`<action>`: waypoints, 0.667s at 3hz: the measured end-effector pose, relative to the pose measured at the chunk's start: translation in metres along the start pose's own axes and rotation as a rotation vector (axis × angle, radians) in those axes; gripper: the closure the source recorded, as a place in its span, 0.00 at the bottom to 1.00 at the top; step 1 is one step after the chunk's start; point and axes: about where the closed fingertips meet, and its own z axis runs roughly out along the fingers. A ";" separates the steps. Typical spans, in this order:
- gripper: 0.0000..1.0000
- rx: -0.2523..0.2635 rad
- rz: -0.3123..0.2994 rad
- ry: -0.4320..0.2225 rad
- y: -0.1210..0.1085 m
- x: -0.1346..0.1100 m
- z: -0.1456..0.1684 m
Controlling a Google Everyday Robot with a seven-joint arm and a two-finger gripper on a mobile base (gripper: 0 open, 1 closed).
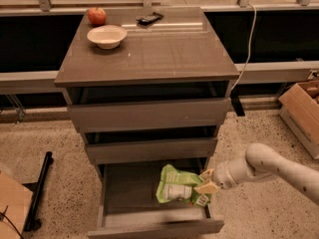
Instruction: Pick green rice chip bag from bottom drawer and place on counter
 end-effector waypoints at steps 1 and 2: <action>1.00 -0.023 -0.191 0.031 0.041 -0.049 -0.077; 1.00 0.026 -0.395 0.112 0.060 -0.112 -0.150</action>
Offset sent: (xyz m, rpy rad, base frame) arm -0.0010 -0.0463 0.3614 -0.3173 -0.5352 0.4257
